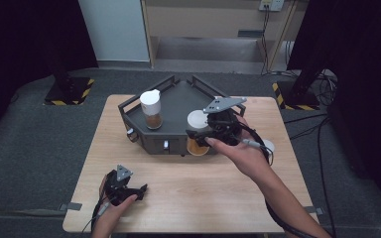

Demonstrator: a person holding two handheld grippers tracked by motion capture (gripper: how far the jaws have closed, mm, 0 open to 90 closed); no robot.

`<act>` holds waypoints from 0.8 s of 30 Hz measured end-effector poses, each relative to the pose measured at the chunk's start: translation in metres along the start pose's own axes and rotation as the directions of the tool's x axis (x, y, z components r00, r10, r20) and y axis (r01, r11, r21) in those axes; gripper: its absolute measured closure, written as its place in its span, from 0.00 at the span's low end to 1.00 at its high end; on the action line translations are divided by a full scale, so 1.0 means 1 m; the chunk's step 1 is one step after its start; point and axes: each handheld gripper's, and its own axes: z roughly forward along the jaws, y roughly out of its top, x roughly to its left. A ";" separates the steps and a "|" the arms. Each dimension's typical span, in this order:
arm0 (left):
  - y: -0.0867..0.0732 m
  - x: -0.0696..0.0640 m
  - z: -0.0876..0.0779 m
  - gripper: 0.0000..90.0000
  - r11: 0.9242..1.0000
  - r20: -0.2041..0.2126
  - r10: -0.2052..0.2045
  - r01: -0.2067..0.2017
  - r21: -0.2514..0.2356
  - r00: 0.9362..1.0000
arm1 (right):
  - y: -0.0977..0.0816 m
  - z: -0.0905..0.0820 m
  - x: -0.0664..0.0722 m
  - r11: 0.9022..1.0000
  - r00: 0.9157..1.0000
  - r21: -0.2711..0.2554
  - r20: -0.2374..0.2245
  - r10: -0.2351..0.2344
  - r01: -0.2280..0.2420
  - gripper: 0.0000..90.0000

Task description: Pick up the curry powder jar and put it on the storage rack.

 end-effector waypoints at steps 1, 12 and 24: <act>0.000 0.000 0.000 0.03 1.000 0.000 0.000 0.000 0.000 1.000 | 0.001 0.000 0.000 1.000 1.000 0.000 0.000 -0.002 0.002 0.38; 0.000 0.000 0.000 0.03 1.000 -0.001 0.000 0.000 0.000 1.000 | 0.016 0.002 0.000 1.000 1.000 -0.011 0.015 -0.010 0.010 0.38; 0.000 0.000 0.000 0.03 1.000 -0.001 0.000 0.000 0.000 1.000 | 0.031 0.008 -0.005 1.000 0.999 -0.008 0.038 -0.007 0.007 0.38</act>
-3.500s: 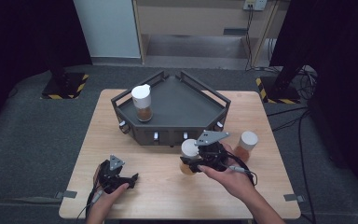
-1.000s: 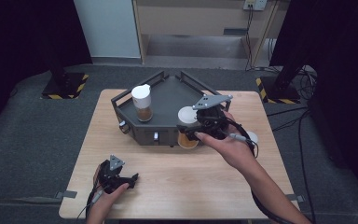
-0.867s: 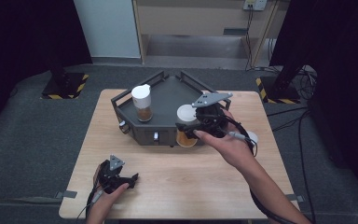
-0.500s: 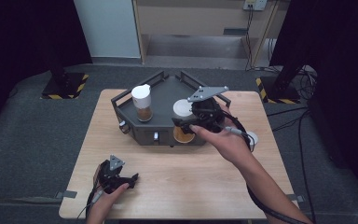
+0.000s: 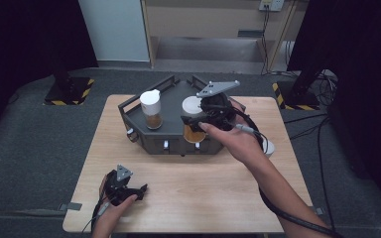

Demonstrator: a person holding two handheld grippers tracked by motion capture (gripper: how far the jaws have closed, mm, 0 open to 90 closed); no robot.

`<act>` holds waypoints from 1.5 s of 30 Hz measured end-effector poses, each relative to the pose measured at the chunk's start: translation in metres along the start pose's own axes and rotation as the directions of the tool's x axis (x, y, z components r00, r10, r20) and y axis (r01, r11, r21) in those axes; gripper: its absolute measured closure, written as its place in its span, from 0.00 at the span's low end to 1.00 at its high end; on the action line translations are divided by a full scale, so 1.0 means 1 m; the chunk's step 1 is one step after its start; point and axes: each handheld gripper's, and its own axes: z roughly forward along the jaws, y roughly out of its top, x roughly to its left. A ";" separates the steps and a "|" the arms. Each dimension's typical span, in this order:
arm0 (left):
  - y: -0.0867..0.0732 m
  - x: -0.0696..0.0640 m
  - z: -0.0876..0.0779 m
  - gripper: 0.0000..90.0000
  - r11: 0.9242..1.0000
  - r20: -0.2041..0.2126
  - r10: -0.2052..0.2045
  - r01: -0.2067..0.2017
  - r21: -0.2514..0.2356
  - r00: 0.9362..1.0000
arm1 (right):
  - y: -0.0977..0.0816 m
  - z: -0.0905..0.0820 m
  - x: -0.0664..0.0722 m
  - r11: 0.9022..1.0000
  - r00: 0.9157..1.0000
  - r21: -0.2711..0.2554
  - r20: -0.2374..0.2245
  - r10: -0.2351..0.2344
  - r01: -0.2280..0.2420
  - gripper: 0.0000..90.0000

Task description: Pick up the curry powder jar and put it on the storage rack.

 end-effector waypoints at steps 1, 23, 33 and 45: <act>0.000 0.000 0.000 0.03 1.000 0.000 0.000 0.000 0.000 1.000 | 0.001 0.001 0.000 1.000 1.000 0.000 0.003 0.000 0.000 0.38; 0.000 -0.001 0.000 0.03 1.000 -0.003 0.002 -0.002 0.000 1.000 | 0.017 0.033 -0.019 0.999 0.999 0.007 0.025 0.043 -0.043 0.38; 0.000 -0.001 0.000 0.03 1.000 -0.004 0.001 -0.001 0.000 1.000 | 0.019 0.055 -0.032 0.997 0.996 0.019 0.042 0.076 -0.077 0.38; 0.000 0.000 0.000 0.02 1.000 -0.001 0.001 -0.001 0.001 1.000 | 0.014 0.078 -0.037 0.995 0.993 0.032 0.069 0.091 -0.093 0.38</act>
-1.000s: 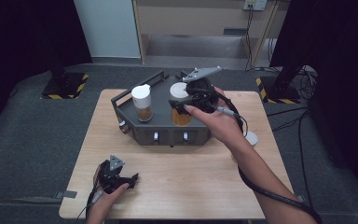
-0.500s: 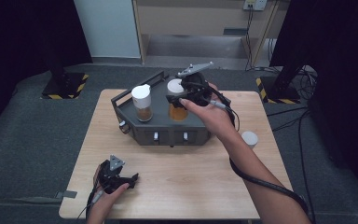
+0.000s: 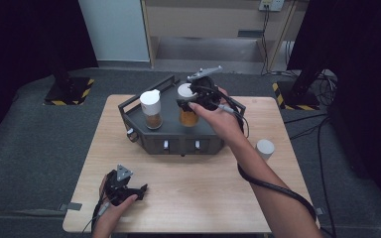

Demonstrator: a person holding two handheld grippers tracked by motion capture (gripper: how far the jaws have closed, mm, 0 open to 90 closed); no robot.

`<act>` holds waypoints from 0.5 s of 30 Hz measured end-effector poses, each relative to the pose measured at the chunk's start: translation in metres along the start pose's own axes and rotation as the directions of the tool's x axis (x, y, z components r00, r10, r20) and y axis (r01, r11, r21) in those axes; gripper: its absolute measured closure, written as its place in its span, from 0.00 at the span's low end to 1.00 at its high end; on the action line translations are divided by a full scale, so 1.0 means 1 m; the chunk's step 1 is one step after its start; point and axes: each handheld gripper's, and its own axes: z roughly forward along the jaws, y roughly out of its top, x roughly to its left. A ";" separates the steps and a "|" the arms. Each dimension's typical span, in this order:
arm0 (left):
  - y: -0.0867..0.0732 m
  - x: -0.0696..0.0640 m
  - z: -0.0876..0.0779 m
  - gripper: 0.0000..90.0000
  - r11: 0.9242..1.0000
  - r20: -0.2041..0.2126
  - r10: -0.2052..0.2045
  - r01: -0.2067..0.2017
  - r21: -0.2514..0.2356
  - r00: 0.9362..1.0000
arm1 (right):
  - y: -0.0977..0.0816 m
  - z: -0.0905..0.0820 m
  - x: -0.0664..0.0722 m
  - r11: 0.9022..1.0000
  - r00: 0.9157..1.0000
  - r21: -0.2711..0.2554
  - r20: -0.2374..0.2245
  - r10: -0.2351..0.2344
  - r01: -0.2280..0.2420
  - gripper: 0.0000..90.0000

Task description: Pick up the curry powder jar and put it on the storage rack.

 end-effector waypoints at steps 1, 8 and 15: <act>0.000 0.000 0.000 0.02 1.000 0.000 0.000 0.000 0.000 1.000 | 0.000 0.002 -0.001 1.000 1.000 0.001 -0.001 0.001 -0.001 0.38; 0.000 0.000 0.000 0.02 1.000 0.000 0.000 0.000 0.000 1.000 | -0.004 0.018 -0.003 1.000 1.000 0.007 -0.005 0.023 -0.023 0.38; 0.000 0.000 0.000 0.02 1.000 0.000 -0.001 0.001 0.000 1.000 | -0.005 0.033 -0.002 0.999 1.000 0.017 0.001 0.028 -0.028 0.38</act>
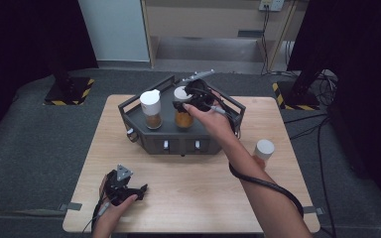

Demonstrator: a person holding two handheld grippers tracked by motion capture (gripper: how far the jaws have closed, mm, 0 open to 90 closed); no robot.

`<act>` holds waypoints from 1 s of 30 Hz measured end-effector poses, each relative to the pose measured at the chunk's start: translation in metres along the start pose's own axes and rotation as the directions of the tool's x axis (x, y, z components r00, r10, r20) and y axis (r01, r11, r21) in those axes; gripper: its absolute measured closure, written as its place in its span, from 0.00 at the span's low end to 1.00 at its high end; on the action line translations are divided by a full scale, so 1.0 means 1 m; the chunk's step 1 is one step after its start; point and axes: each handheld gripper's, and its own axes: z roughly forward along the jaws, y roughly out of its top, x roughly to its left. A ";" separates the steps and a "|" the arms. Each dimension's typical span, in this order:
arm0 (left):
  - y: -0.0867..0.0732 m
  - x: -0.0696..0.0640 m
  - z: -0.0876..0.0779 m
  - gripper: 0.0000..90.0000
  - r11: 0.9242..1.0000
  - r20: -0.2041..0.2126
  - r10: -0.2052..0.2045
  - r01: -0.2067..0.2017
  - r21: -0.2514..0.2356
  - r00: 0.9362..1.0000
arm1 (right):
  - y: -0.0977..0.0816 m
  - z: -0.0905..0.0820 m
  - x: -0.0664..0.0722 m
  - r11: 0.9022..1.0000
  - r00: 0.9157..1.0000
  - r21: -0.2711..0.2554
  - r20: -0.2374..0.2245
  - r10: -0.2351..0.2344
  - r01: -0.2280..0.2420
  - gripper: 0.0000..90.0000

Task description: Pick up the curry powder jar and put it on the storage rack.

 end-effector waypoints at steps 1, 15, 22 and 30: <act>0.000 0.000 0.000 0.02 1.000 0.000 0.000 0.000 0.001 1.000 | 0.000 0.002 0.000 1.000 1.000 0.001 -0.001 0.004 -0.004 0.38; 0.000 0.000 0.000 0.02 1.000 0.000 0.000 0.000 0.001 1.000 | -0.003 0.015 -0.004 1.000 1.000 0.017 0.001 0.010 -0.010 0.38; 0.000 0.000 0.000 0.02 1.000 0.000 0.000 0.000 0.000 1.000 | -0.005 0.018 -0.006 1.000 1.000 0.020 0.004 0.018 -0.018 0.38; 0.000 0.000 0.000 0.02 1.000 -0.001 0.000 0.000 0.000 1.000 | -0.008 0.018 -0.004 1.000 1.000 0.012 0.005 0.006 -0.007 0.38</act>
